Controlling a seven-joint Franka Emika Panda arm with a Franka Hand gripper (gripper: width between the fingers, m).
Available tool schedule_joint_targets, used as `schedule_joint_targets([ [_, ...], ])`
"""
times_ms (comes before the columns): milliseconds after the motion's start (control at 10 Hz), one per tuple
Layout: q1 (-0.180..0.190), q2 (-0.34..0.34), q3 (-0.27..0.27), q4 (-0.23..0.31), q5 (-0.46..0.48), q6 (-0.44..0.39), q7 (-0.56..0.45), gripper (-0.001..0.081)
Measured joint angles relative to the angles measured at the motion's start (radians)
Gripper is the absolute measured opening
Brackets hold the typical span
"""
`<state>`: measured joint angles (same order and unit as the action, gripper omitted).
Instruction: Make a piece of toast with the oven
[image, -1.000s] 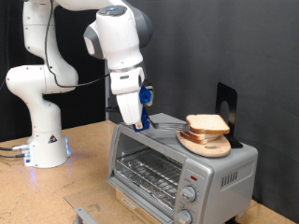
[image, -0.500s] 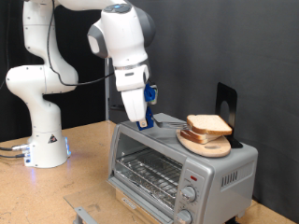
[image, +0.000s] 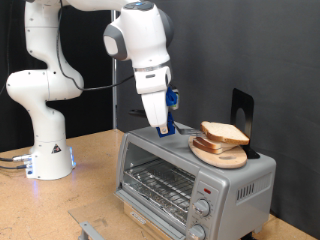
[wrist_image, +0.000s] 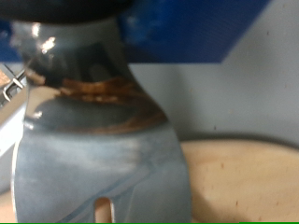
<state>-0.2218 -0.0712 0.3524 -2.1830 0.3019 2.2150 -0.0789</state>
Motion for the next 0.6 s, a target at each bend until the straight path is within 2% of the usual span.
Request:
schedule_joint_targets([
  [600, 0.001, 0.076, 0.033, 0.075, -0.041, -0.002, 0.064, 0.0393],
])
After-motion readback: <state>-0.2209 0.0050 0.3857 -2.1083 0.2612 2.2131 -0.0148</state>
